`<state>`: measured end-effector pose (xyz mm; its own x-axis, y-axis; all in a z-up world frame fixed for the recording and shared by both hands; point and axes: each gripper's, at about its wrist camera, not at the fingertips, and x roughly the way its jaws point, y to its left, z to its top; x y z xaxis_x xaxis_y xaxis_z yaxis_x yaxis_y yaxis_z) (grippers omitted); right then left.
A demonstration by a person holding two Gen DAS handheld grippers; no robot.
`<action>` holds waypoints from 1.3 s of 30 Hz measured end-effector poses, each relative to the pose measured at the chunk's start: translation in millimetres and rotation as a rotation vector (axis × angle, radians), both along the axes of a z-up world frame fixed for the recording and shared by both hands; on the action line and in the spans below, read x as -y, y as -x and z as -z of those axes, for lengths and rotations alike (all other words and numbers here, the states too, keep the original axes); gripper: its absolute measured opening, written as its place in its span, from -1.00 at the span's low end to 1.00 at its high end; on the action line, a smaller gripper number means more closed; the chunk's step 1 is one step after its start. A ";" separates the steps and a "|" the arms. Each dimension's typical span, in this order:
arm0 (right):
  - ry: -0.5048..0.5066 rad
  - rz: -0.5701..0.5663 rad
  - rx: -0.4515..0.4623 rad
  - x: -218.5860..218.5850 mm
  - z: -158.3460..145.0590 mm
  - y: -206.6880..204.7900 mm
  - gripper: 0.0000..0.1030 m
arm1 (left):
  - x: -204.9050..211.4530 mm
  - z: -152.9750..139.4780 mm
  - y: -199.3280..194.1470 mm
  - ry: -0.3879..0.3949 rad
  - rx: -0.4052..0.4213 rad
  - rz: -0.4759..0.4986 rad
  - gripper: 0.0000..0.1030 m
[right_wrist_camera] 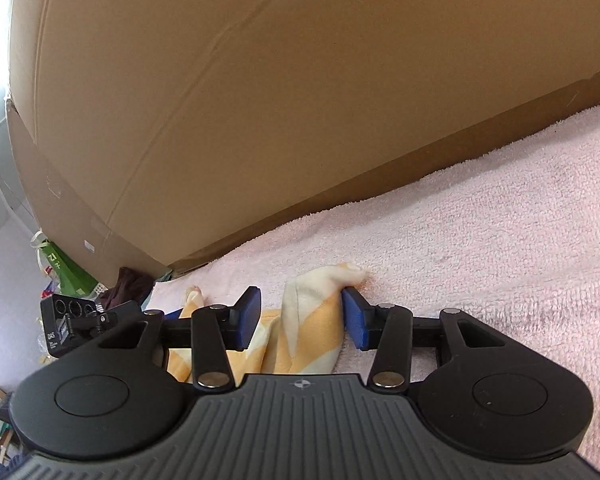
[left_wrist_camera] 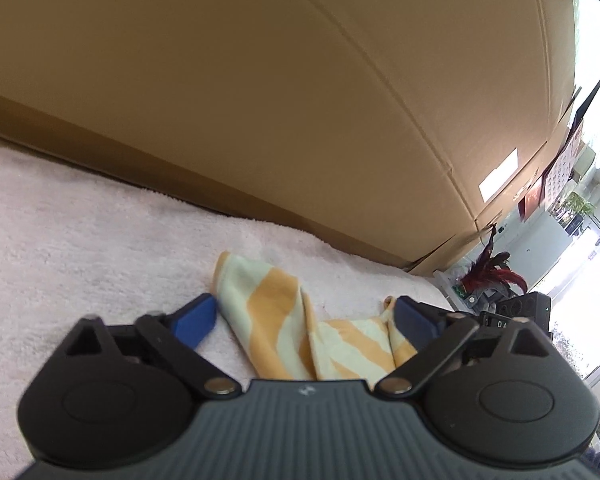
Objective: Fold clothes
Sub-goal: 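Grasp the end of the striped shirt strip with both grippers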
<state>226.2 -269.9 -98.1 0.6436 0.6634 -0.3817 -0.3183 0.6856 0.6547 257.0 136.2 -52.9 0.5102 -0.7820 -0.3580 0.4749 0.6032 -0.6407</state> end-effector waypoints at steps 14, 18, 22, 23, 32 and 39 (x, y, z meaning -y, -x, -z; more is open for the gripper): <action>-0.028 0.009 -0.004 5.9 -0.2 -0.2 -0.79 | 3.3 -8.4 12.8 -0.030 0.096 0.005 -1.00; -0.022 0.006 -0.008 6.7 0.9 -2.1 -0.78 | 2.5 -7.3 10.5 -0.039 0.082 -0.013 -1.00; 0.006 0.018 -0.027 4.8 0.8 -2.5 -0.63 | 3.9 -1.6 3.5 -0.076 0.015 -0.031 -0.82; 0.015 0.021 -0.033 4.3 1.2 -2.9 -0.60 | 5.1 0.6 0.9 -0.088 -0.009 -0.031 -0.59; 0.004 0.033 -0.028 4.4 4.2 -2.1 -0.55 | 14.0 -0.4 2.7 -0.130 0.000 -0.046 -0.74; 0.106 0.045 0.007 -7.2 -7.3 3.7 -0.81 | 26.6 -16.1 19.6 -0.213 0.107 -0.084 -1.00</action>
<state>222.5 -262.7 -90.8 0.6747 0.5897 -0.4440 -0.2898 0.7648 0.5753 237.4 109.6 -36.9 0.6142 -0.6480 -0.4504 0.4755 0.7594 -0.4441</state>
